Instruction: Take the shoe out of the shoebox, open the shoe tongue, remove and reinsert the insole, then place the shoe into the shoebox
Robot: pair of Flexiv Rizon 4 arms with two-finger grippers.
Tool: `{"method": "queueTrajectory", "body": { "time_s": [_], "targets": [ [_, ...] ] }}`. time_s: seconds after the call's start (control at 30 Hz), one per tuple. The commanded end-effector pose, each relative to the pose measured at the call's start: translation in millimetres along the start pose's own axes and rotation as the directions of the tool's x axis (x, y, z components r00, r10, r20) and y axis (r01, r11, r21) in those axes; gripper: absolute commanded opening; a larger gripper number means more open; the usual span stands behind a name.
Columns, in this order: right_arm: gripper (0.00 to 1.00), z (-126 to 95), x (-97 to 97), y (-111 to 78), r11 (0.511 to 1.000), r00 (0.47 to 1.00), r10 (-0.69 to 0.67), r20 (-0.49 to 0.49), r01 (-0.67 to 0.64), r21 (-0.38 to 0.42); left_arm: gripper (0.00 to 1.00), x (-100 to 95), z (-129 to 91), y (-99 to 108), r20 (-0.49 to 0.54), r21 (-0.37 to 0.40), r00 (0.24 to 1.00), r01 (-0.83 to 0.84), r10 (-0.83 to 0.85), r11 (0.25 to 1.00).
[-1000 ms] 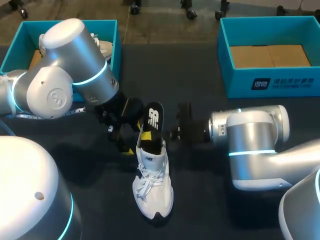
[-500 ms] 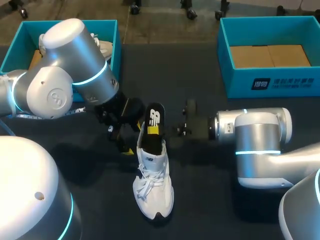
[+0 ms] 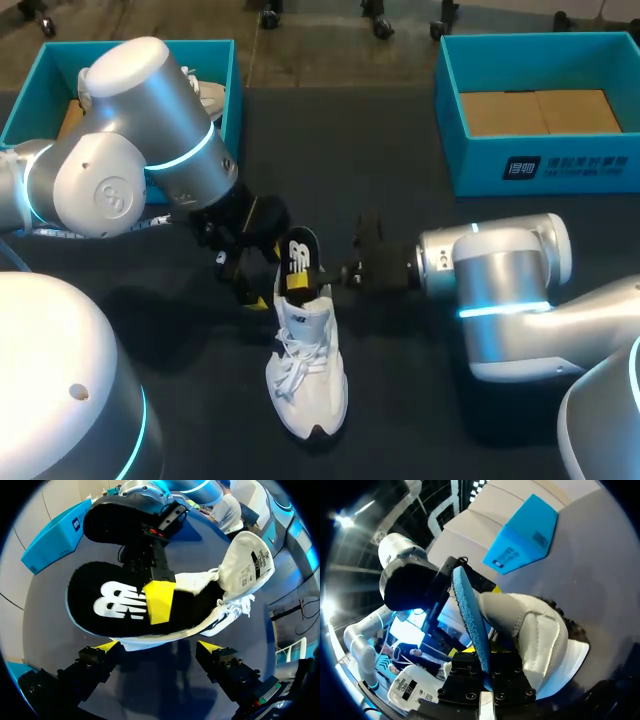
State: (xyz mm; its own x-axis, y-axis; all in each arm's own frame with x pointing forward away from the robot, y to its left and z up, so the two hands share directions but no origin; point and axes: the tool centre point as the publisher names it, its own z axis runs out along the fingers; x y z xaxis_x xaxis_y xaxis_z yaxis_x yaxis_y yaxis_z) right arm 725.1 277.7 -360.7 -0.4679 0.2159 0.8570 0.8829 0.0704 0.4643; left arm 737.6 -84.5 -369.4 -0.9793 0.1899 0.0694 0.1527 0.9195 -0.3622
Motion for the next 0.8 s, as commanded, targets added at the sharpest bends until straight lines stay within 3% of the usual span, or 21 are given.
{"method": "queueTrajectory", "body": {
  "time_s": [0.03,0.23,0.27,0.3,0.4,0.73,0.8],
  "targets": [
    [0.0,4.7,-4.8,-12.4,1.0,1.0,0.01,0.007,-0.01,-0.007,1.0,0.6,1.5,0.4,0.002,0.001,1.0,-0.001,0.001,1.0],
    [0.0,1.7,6.6,-8.6,0.999,0.999,-0.025,0.026,0.026,-0.02,1.0,0.6,1.5,0.4,0.002,0.001,1.0,-0.001,0.001,1.0],
    [0.09,1.1,7.3,-7.7,0.999,0.999,-0.031,0.027,0.031,-0.022,1.0,0.6,1.5,0.4,0.002,0.001,1.0,-0.001,0.001,1.0],
    [0.33,-0.7,10.0,-3.6,0.998,0.998,-0.05,0.025,0.05,-0.028,1.0,0.6,1.5,0.4,0.002,0.001,1.0,-0.001,0.001,1.0],
    [0.45,-2.5,13.5,3.8,0.996,0.997,-0.079,0.026,0.08,-0.031,1.0,0.6,1.5,0.4,0.002,0.001,1.0,-0.001,0.001,1.0],
    [0.4,-5.4,16.1,25.1,0.993,0.993,-0.114,0.029,0.115,-0.021,1.0,0.6,1.5,0.4,0.002,0.001,1.0,-0.001,0.001,1.0],
    [0.29,-5.5,16.7,27.0,0.993,0.993,-0.114,0.034,0.115,-0.023,1.0,0.6,1.5,0.4,0.002,0.001,1.0,-0.001,0.001,1.0]
  ]
}}
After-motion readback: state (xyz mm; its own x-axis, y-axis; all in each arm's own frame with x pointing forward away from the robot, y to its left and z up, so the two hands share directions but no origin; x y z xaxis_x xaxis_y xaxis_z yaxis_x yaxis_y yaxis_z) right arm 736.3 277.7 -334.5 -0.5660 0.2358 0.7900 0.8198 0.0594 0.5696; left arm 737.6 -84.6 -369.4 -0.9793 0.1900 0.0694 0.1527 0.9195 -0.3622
